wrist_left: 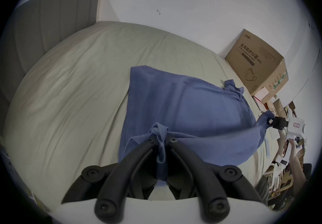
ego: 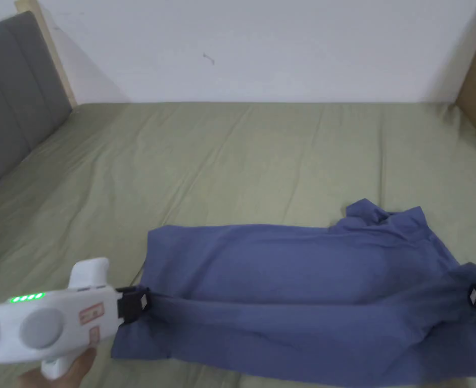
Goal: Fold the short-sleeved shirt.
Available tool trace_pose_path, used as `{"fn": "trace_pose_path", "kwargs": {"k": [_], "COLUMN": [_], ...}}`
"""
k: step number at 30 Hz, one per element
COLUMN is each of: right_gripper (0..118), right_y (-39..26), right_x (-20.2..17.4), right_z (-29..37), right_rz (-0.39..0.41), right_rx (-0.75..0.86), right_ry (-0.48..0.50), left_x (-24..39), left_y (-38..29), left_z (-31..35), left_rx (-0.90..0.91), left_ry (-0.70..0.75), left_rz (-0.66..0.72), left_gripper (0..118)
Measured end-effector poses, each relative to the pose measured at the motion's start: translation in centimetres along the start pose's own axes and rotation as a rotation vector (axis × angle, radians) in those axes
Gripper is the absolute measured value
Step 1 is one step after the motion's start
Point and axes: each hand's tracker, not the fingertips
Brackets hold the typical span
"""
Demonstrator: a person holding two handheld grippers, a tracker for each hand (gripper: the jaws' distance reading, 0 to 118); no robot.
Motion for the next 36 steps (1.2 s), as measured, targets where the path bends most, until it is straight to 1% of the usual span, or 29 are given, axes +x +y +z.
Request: {"fn": "trace_pose_path", "kwargs": {"k": [5, 6, 7, 8, 9, 10, 11, 13, 14, 16, 18, 21, 23, 24, 25, 26, 27, 28, 29, 30, 31, 32, 34, 36], "right_gripper": [7, 12, 27, 52, 67, 67, 67, 67, 67, 67, 67, 67, 64, 57, 44, 44, 39, 30, 19, 12, 3, 0, 0, 0], "right_y": [3.7, 3.7, 3.8, 3.7, 3.4, 3.2, 3.1, 2.7, 2.4, 1.8, 0.6, -1.6, -3.4, -4.2, -5.2, -6.1, -6.9, -7.8, -8.7, -9.2, -9.9, -10.3, -10.9, -11.3], "right_x": [-0.8, -0.9, -0.8, -0.9, -0.9, -0.8, -0.3, -0.3, -0.5, -0.6, -1.8, -3.7, -5.3, -5.9, -6.6, -7.2, -7.5, -7.9, -8.2, -8.4, -8.0, -7.9, -8.0, -7.7], "right_z": [-6.4, -7.2, -8.1, -8.7, -9.1, -9.1, -8.6, -6.7, -5.2, -2.0, 1.8, 7.0, 9.5, 10.5, 11.5, 12.3, 12.7, 13.1, 13.4, 13.6, 13.2, 13.0, 12.7, 12.3], "right_rz": [-0.056, -0.061, -0.067, -0.066, -0.065, -0.067, -0.065, -0.053, -0.034, 0.011, 0.046, 0.122, 0.166, 0.183, 0.178, 0.173, 0.163, 0.158, 0.142, 0.135, 0.128, 0.116, 0.118, 0.118], "right_rx": [-0.023, -0.026, -0.031, -0.043, -0.048, -0.045, -0.04, 0.007, 0.052, 0.124, 0.182, 0.241, 0.269, 0.268, 0.268, 0.269, 0.266, 0.263, 0.263, 0.254, 0.24, 0.228, 0.198, 0.194], "right_ry": [-0.029, -0.028, -0.035, -0.062, -0.074, -0.071, -0.068, -0.052, -0.031, -0.014, 0.014, 0.078, 0.05, 0.06, 0.069, 0.07, 0.077, 0.08, 0.07, 0.066, 0.08, 0.084, 0.072, 0.068], "left_x": [-0.9, -1.0, -1.3, -1.8, -1.7, -1.7, -1.5, -0.6, -0.1, 1.4, 3.3, 6.2, 8.1, 8.8, 9.5, 10.1, 10.5, 10.6, 10.8, 11.0, 11.2, 11.0, 10.4, 10.0], "left_y": [3.4, 3.6, 3.8, 3.9, 3.7, 3.8, 4.0, 3.9, 3.8, 3.3, 2.2, 0.1, -1.8, -2.6, -3.5, -4.4, -5.1, -5.7, -6.2, -6.7, -7.4, -7.8, -8.0, -8.1], "left_z": [-6.5, -7.3, -8.0, -8.4, -8.3, -7.9, -7.1, -4.7, -3.0, 0.6, 4.3, 8.8, 11.3, 12.0, 12.5, 13.1, 13.7, 14.1, 14.1, 14.2, 14.2, 14.2, 13.8, 13.6], "left_rx": [-0.062, -0.064, -0.063, -0.069, -0.056, -0.041, -0.015, 0.037, 0.082, 0.151, 0.237, 0.318, 0.371, 0.373, 0.373, 0.378, 0.381, 0.375, 0.354, 0.353, 0.35, 0.344, 0.316, 0.314], "left_ry": [0.032, 0.043, 0.041, 0.033, 0.055, 0.104, 0.131, 0.129, 0.098, 0.094, 0.084, 0.06, 0.058, 0.064, 0.073, 0.073, 0.064, 0.019, -0.021, -0.001, 0.021, 0.004, -0.017, -0.003], "left_rz": [0.01, 0.023, 0.033, 0.056, 0.063, 0.046, 0.011, -0.042, -0.076, -0.134, -0.196, -0.234, -0.29, -0.295, -0.302, -0.3, -0.287, -0.261, -0.257, -0.257, -0.233, -0.228, -0.171, -0.175], "left_gripper": [6, 6, 10, 29, 58, 62, 62, 63, 64, 63, 64, 63, 63, 60, 52, 52, 47, 35, 14, 3, 1, 0, 0, 0]}}
